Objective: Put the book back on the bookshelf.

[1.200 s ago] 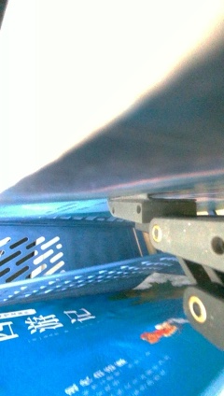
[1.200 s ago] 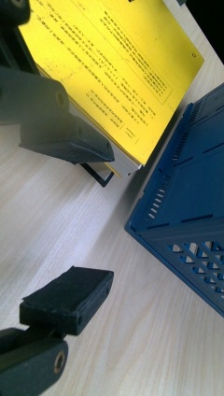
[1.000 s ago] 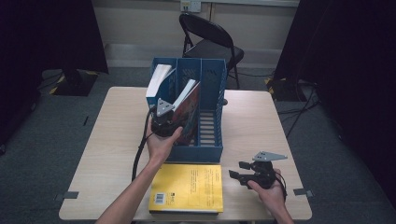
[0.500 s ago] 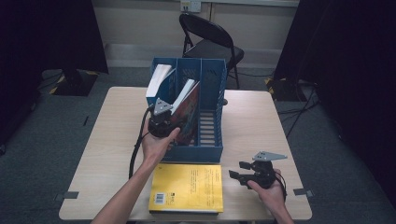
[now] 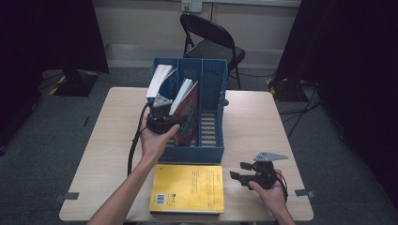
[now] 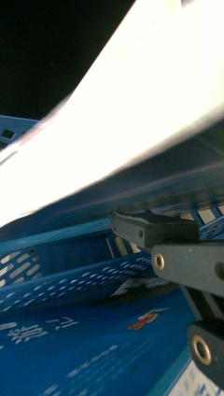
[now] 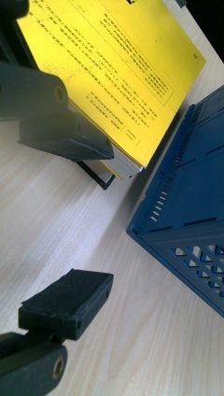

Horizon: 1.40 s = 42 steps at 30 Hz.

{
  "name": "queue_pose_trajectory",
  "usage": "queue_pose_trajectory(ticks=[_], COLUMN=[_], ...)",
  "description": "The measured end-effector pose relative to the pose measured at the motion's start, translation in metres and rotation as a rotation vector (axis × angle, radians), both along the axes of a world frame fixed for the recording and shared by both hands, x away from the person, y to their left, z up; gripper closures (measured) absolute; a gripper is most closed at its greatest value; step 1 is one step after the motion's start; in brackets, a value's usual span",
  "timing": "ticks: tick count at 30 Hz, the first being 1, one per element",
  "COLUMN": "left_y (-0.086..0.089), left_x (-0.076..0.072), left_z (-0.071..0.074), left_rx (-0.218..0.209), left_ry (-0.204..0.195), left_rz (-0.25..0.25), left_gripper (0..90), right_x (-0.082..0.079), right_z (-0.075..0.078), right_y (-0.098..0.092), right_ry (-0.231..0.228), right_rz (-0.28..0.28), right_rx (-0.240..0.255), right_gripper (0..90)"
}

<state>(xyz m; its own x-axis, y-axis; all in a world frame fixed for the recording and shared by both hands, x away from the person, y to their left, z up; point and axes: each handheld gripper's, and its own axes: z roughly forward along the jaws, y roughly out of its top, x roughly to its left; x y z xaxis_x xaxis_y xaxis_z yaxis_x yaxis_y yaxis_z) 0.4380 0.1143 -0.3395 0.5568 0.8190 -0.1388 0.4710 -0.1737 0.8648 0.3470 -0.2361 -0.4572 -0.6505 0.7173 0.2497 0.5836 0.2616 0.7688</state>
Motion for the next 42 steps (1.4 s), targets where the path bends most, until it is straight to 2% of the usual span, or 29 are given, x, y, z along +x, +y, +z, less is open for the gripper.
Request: queue_pose_trajectory(ticks=[2, 5, 8, 11, 15, 17, 20, 21, 26, 29, 31, 34, 37, 42], left_y=[-0.001, -0.001, -0.002, -0.005, -0.009, -0.011, -0.014, -0.014, -0.017, -0.020, -0.025, -0.028, -0.032, -0.034], left_x=[0.001, 0.002, 0.004, 0.006, 0.010, 0.012, 0.018, 0.019, 0.024, 0.028, 0.030, 0.038, 0.044, 0.053], left_z=[0.006, 0.015, 0.020, 0.025, 0.032, 0.036, 0.043, 0.044, 0.049, 0.053, 0.056, 0.059, 0.063, 0.063], left_rx=[0.030, 0.044, 0.081, 0.099, 0.103, 0.120, 0.139, 0.130, 0.161, 0.189, 0.229, 0.253, 0.293, 0.297], left_ry=[-0.009, -0.005, 0.003, 0.003, 0.028, 0.050, 0.104, 0.115, 0.166, 0.207, 0.234, 0.305, 0.349, 0.408], left_rz=[0.008, 0.021, 0.004, -0.022, -0.035, -0.030, -0.019, -0.012, -0.002, 0.013, 0.038, 0.031, 0.037, 0.029], left_gripper=[55.5, 58.6, 62.1, 64.0, 62.6, 62.8, 65.6, 65.5, 65.7, 65.9, 67.1, 67.2, 67.5, 67.6], right_x=[0.000, 0.001, 0.001, 0.001, 0.001, 0.001, 0.001, 0.001, 0.001, 0.001, 0.001, 0.001, 0.001, 0.001], right_z=[0.000, -0.001, -0.001, -0.001, -0.001, -0.001, -0.001, -0.001, -0.001, -0.001, -0.001, -0.001, -0.001, -0.001], right_y=[0.000, 0.000, 0.000, 0.001, 0.001, 0.001, 0.000, 0.000, 0.001, 0.001, 0.001, 0.000, 0.001, 0.000], right_ry=[0.000, 0.003, -0.001, 0.001, 0.001, 0.001, -0.001, -0.001, 0.003, 0.004, 0.002, 0.006, 0.004, 0.004], right_rz=[0.000, 0.002, 0.004, 0.003, 0.004, 0.004, 0.003, 0.004, 0.002, 0.002, 0.005, 0.004, 0.005, 0.004], right_rx=[0.001, -0.002, -0.001, -0.002, -0.002, -0.002, -0.001, -0.002, -0.005, -0.005, -0.007, -0.005, -0.004, 0.001], right_gripper=[33.6, 33.6, 33.6, 33.6, 33.6, 33.6, 33.5, 33.4, 33.4, 33.4, 33.4, 33.4, 33.3, 33.1])
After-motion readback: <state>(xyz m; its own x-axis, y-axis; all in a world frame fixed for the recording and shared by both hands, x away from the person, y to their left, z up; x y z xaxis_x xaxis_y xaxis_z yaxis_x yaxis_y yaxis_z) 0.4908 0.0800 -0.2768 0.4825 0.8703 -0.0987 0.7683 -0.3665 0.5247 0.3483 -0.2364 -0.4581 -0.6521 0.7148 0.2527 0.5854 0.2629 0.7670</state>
